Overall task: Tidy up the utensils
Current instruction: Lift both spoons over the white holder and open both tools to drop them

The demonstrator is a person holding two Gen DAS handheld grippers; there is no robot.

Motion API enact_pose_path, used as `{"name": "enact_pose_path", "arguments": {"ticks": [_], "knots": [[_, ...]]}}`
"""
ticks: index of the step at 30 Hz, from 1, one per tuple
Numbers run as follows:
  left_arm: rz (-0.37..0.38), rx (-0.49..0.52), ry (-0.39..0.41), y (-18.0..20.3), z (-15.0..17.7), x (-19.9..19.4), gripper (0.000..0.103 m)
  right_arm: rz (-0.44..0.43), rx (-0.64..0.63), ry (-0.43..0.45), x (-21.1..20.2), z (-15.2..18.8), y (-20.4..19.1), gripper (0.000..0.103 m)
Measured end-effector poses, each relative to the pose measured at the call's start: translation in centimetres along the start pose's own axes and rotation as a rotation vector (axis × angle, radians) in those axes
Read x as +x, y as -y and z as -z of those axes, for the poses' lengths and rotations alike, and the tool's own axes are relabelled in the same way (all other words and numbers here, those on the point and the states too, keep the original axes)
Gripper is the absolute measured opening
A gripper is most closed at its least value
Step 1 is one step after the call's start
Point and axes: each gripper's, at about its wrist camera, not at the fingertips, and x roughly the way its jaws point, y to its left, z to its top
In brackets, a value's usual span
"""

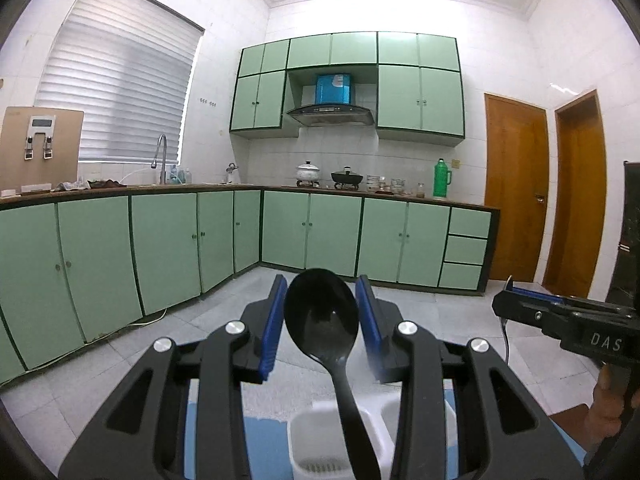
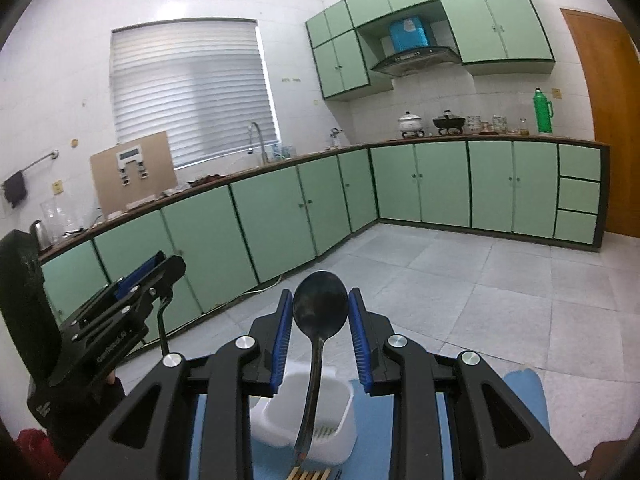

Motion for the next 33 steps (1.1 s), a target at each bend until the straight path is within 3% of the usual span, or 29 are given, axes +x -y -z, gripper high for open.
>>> {"name": "enact_pose_path", "arguments": {"ticks": [8,16,27,29,33], "knots": [[-0.023,0.017,-0.013,0.0,1.8,4.1,0.034,0.068,-0.022,0.003,4.1,-0.2,0.8,0.028],[-0.025,0.018,-0.021,-0.5,3.4,4.5,0.034,0.009,-0.005,0.032,3.3,-0.4,0.6,0.028],[-0.016,0.020,-0.132,-1.1,6.5,5.7,0.036,0.027,-0.009,-0.095,5.7,3.2,0.4,0.029],[-0.009,0.006,-0.141,-1.5,6.7,4.9,0.044,0.041,0.003,-0.088,5.0,3.6,0.6,0.038],[-0.009,-0.002,-0.146,-2.1,6.5,2.5,0.051,0.054,0.042,-0.085,2.7,4.1,1.3,0.044]]}}
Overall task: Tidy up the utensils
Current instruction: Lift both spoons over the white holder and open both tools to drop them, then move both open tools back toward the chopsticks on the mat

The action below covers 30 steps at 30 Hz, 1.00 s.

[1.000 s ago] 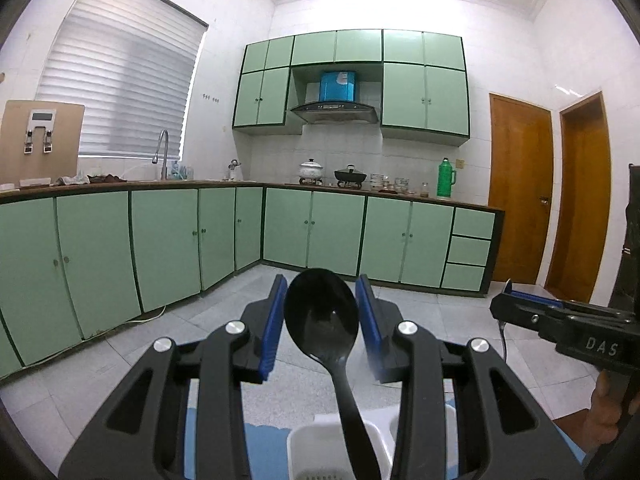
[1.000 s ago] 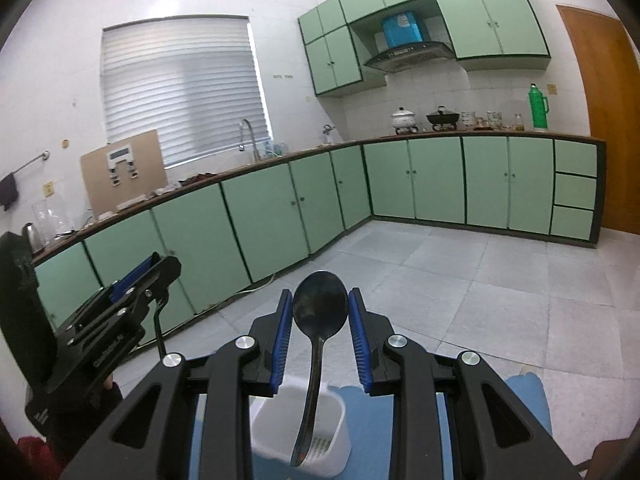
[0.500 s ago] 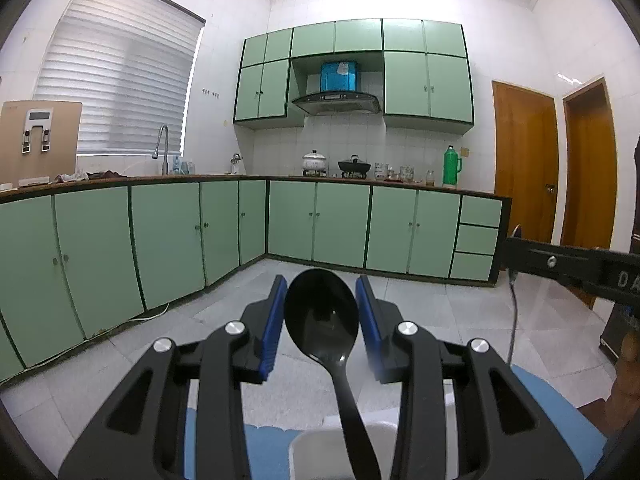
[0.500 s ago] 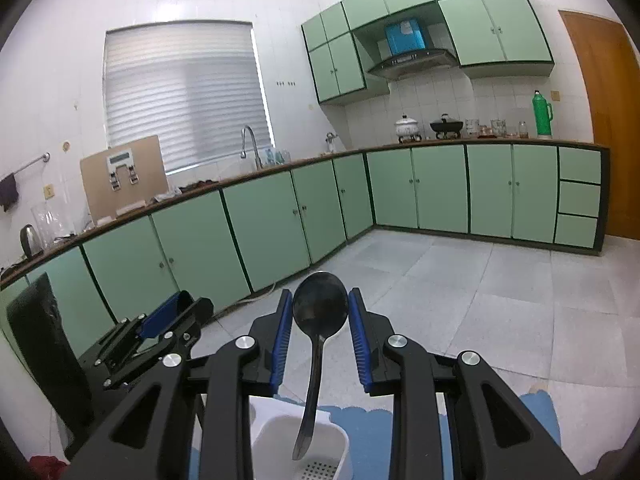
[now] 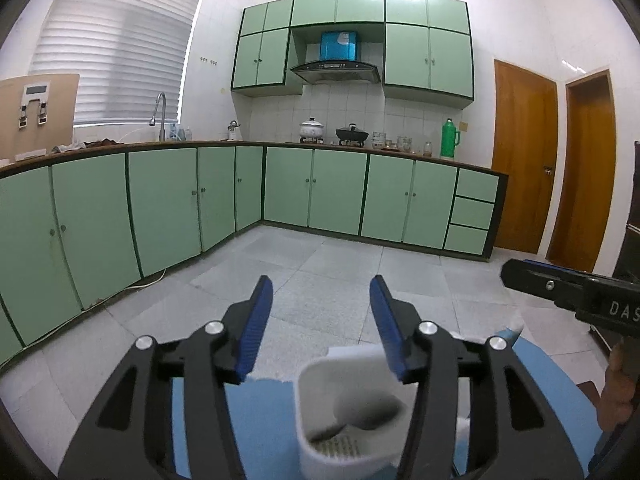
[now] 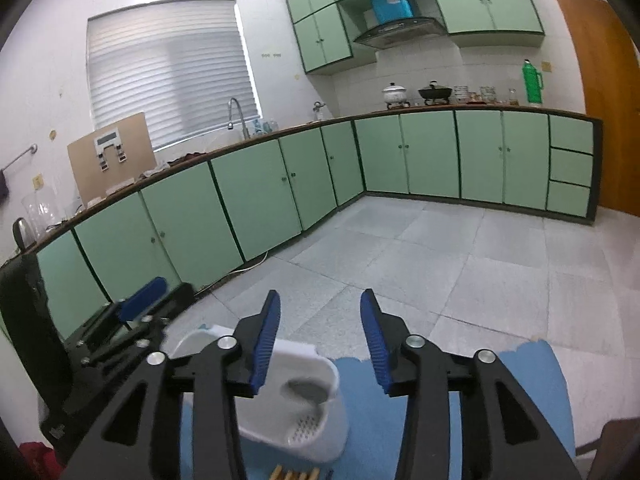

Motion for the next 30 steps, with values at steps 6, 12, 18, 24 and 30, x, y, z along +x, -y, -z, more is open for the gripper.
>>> {"name": "enact_pose_path", "arguments": {"ticks": [6,12,18,24,30], "knots": [[0.006,-0.005,-0.071,-0.3,1.5,-6.1,0.064,0.040,0.042,-0.027,-5.1,3.9,0.3,0.066],[0.030,0.030,-0.216,0.9,7.0,-12.2,0.073,0.083,0.067,-0.148,-9.5,11.3,-0.7,0.073],[0.025,0.051,-0.391,1.9,13.3,-16.1,0.075,0.115,0.061,-0.263,-12.2,17.6,-2.3,0.073],[-0.009,0.050,-0.484,1.2,16.3,-17.7,0.075,0.107,0.042,-0.360,-12.6,21.5,-4.2,0.071],[-0.054,0.032,-0.536,-0.9,17.3,-18.3,0.075,0.100,0.008,-0.399,-11.9,22.6,-5.4,0.060]]}}
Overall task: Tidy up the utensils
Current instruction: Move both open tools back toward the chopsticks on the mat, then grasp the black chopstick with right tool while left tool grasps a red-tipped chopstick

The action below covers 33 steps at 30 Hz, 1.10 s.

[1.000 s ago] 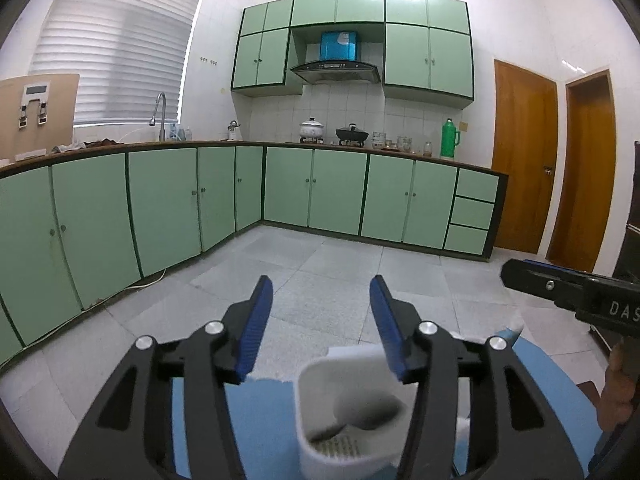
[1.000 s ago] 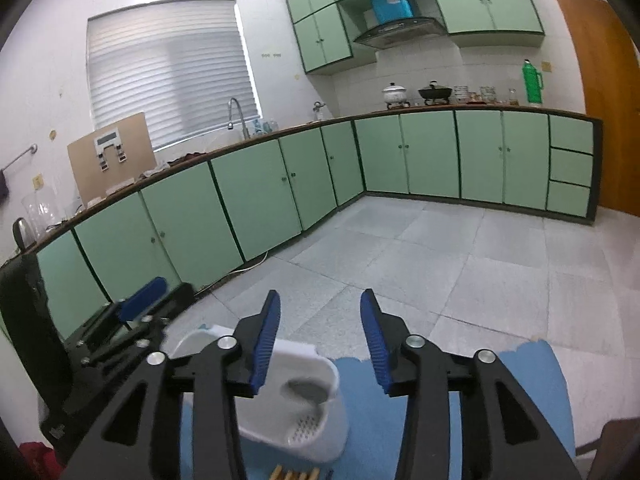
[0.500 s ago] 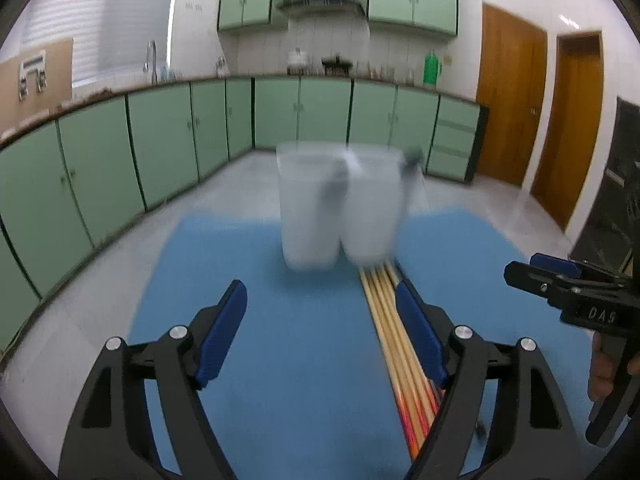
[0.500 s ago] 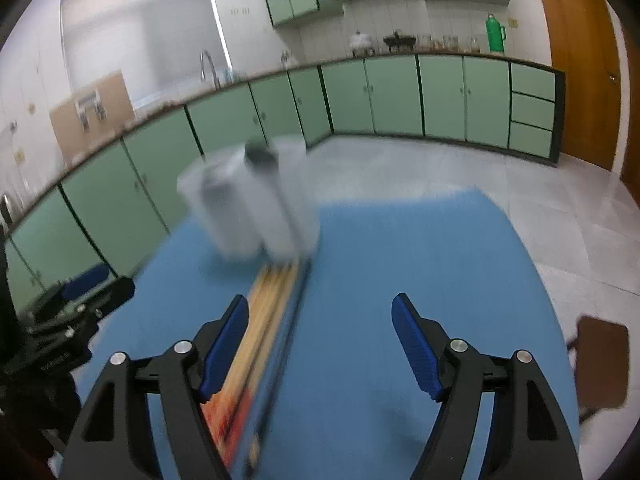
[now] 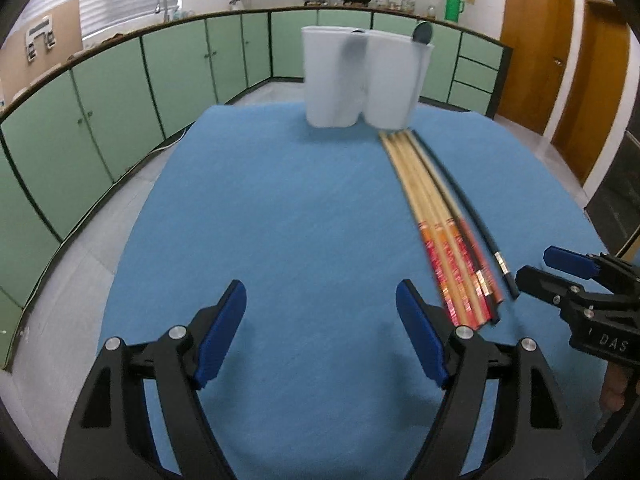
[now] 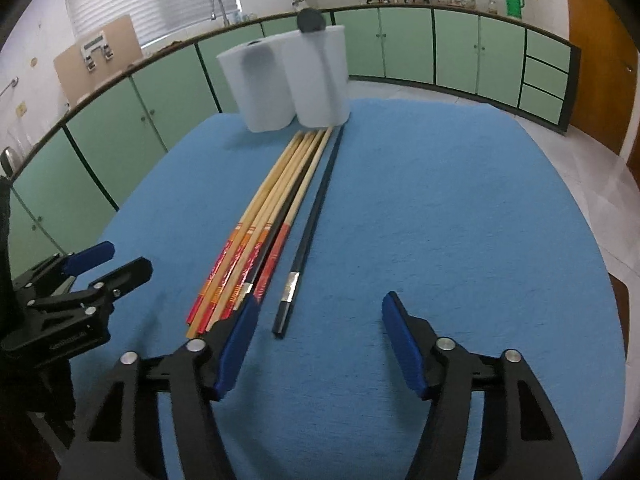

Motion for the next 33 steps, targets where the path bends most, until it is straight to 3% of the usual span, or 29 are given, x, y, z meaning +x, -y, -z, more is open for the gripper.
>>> {"name": "enact_pose_path", "arguments": {"ticks": [6,8,10,16,21,33], "knots": [[0.015,-0.001,-0.016,-0.6,0.4,0.0,0.075,0.062,-0.073,-0.017,1.0,0.5,-1.6,0.043],[0.030,0.010,-0.023,-0.3,0.6,0.1,0.075,0.060,-0.087,-0.015,1.0,0.7,-1.9,0.022],[0.043,0.018,-0.029,1.0,1.0,-0.1,0.075,0.048,-0.102,-0.020,0.8,1.0,-1.9,0.010],[0.084,0.062,-0.049,3.0,1.6,-0.2,0.076,0.043,-0.077,-0.021,0.6,0.9,-1.0,0.008],[0.069,0.103,-0.088,4.2,2.3,0.5,0.076,0.045,-0.028,-0.018,-0.1,1.2,1.2,0.007],[0.067,0.081,-0.086,4.8,1.6,1.4,0.077,0.027,-0.026,-0.009,-0.7,1.6,2.8,0.008]]}}
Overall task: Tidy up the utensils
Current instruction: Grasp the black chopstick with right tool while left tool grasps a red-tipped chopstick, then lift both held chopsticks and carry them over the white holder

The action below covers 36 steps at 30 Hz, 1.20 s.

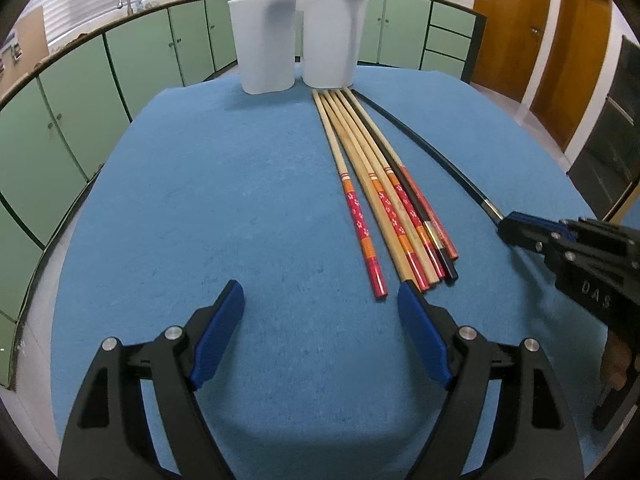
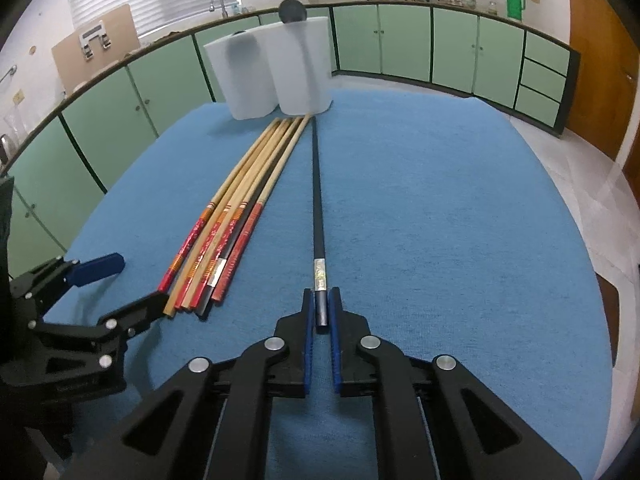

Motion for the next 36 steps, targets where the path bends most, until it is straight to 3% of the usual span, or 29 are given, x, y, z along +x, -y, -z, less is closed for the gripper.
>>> {"name": "enact_pose_path", "arguments": {"ticks": [5,10,15,18,20,27,36], "knots": [[-0.007,-0.009,0.008,-0.2,-0.1,-0.1,0.066,-0.049,-0.003,0.005,-0.3,0.3,-0.1,0.023],[-0.009,-0.009,0.018,0.1,0.0,-0.3,0.054,-0.060,0.001,0.004,-0.6,0.7,0.1,0.024],[-0.005,-0.005,0.024,0.8,-0.3,-0.2,0.035,-0.029,-0.015,0.003,-0.2,0.3,-0.5,0.023],[-0.008,-0.008,0.027,1.0,-0.4,-0.2,0.022,-0.011,-0.017,0.001,0.1,0.0,-0.5,0.009],[0.015,-0.023,0.027,0.9,-0.5,-0.1,0.006,-0.015,-0.011,0.000,0.1,0.0,-0.3,0.007],[0.016,-0.024,0.043,0.7,-0.8,-1.6,0.006,-0.016,-0.030,0.016,-1.4,-0.2,0.0,0.007],[-0.023,-0.007,0.231,-0.5,-3.8,-9.9,0.005,-0.023,-0.060,0.145,-7.1,-3.7,0.4,0.006]]}}
